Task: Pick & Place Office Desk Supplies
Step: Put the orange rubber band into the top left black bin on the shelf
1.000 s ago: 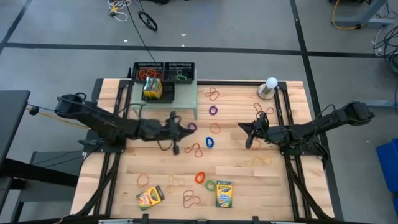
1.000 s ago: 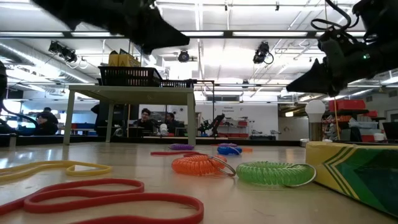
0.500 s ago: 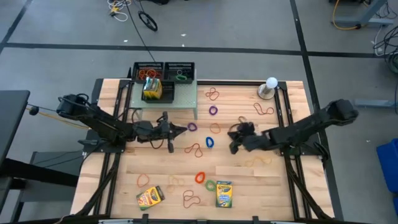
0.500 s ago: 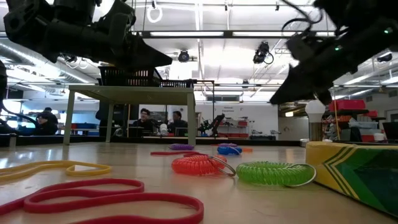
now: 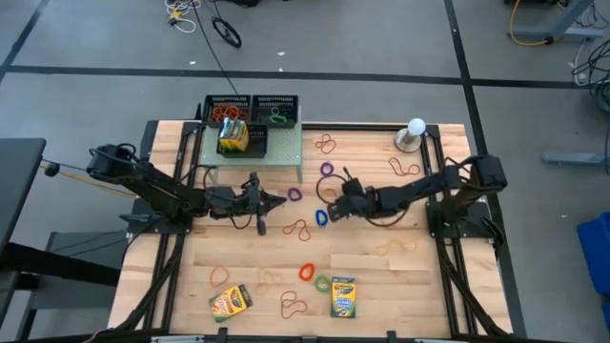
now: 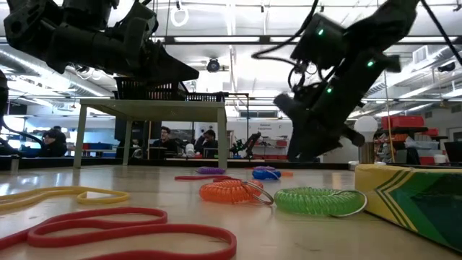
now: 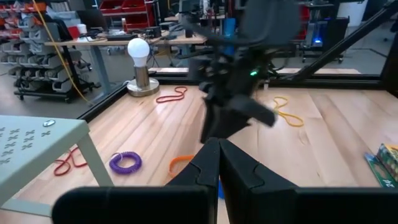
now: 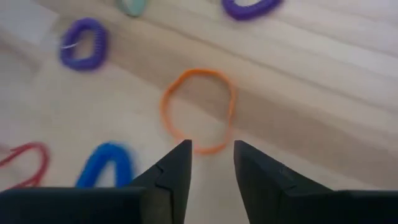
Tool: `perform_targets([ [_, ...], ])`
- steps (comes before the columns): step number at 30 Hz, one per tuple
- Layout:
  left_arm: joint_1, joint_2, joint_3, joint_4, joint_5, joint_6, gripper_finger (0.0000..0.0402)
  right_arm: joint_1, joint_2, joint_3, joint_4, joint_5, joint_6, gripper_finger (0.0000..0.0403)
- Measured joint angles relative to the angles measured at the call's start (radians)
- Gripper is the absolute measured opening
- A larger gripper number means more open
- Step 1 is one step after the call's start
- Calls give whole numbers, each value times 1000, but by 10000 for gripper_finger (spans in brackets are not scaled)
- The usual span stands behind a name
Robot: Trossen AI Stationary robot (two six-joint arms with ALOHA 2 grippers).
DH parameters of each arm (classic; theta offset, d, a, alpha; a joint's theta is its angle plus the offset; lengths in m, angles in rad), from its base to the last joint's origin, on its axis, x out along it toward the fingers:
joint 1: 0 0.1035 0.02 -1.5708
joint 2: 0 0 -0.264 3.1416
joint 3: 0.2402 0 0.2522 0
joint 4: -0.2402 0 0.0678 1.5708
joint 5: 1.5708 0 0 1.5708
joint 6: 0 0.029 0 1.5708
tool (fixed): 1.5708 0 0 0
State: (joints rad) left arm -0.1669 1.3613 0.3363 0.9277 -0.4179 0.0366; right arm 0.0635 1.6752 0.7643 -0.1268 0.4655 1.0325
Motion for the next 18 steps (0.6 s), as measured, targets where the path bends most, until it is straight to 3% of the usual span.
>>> perform_targets([
  [5,-4,0,0,1,0,-14,11,-58,47,0,38,-50,-53,104],
  [11,35,0,4,-12,25,-148,11,-61,74,2,93,-78,-123,48],
  [16,104,0,47,-153,204,-264,11,-60,69,2,64,-60,-175,7],
  [18,108,1,60,-201,225,-291,14,-52,56,1,57,-30,-209,5],
])
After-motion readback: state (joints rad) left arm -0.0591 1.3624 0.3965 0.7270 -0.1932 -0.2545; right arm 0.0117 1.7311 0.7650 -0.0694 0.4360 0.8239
